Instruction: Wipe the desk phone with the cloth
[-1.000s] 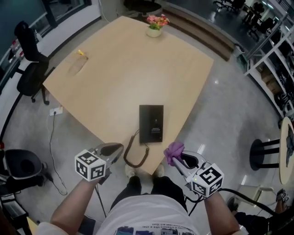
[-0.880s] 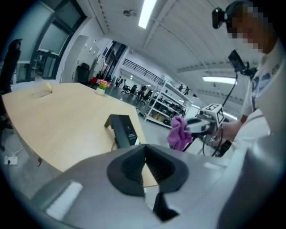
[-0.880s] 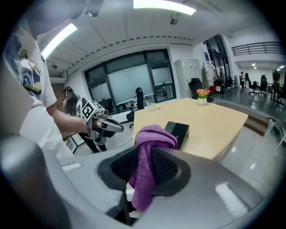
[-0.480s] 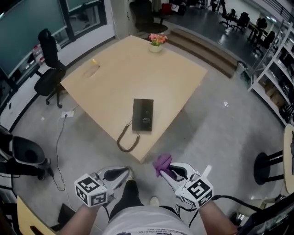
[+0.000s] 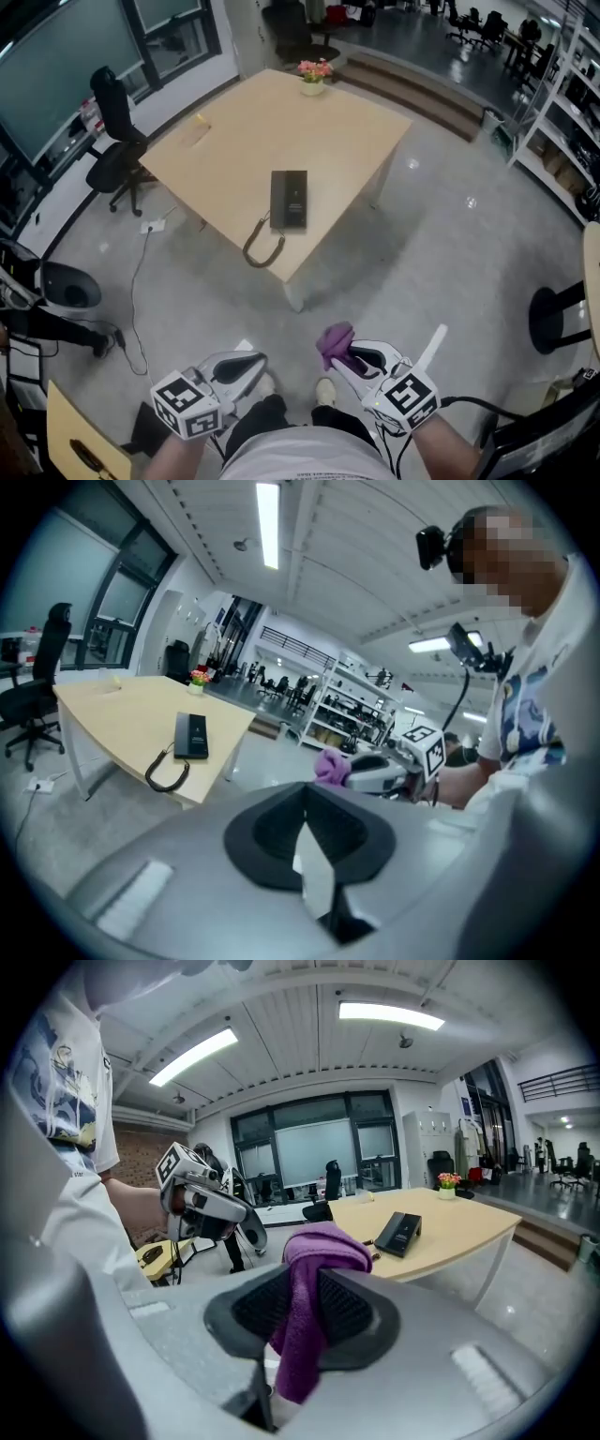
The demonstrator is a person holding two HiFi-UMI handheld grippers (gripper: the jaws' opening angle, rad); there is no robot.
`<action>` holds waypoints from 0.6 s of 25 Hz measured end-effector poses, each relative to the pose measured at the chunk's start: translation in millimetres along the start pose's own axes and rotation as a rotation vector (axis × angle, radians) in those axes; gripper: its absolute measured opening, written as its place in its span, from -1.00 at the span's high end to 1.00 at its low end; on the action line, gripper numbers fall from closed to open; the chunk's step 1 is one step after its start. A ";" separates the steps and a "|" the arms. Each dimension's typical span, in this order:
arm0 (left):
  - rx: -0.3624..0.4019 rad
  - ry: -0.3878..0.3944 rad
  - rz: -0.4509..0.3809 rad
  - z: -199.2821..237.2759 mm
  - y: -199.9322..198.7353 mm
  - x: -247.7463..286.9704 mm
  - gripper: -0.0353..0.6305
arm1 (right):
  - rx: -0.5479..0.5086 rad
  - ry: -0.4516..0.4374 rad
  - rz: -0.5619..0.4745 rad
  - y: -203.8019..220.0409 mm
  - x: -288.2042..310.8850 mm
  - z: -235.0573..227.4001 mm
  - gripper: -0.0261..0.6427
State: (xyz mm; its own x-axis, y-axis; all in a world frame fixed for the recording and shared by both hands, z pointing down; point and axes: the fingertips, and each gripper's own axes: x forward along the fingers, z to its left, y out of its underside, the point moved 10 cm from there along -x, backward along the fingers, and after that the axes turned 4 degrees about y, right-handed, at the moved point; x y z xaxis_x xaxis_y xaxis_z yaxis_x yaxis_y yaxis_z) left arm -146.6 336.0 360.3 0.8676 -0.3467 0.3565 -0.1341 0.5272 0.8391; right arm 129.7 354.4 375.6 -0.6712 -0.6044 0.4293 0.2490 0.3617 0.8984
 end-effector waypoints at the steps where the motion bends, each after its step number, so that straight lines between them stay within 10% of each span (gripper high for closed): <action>1: 0.008 0.008 -0.006 -3.9 1.3 -5.3 0.88 | 0.002 0.007 0.003 2.2 -3.9 7.5 0.65; 15: 0.097 0.194 0.006 0.0 40.3 -113.3 0.88 | 0.025 0.194 -0.055 -5.4 2.3 155.9 0.65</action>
State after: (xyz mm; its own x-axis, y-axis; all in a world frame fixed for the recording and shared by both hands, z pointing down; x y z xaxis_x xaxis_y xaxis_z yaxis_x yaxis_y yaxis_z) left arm -250.4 396.5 353.7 0.9412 -0.1830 0.2841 -0.1772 0.4485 0.8760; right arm 18.0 461.7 357.3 -0.5358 -0.7482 0.3912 0.1965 0.3401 0.9196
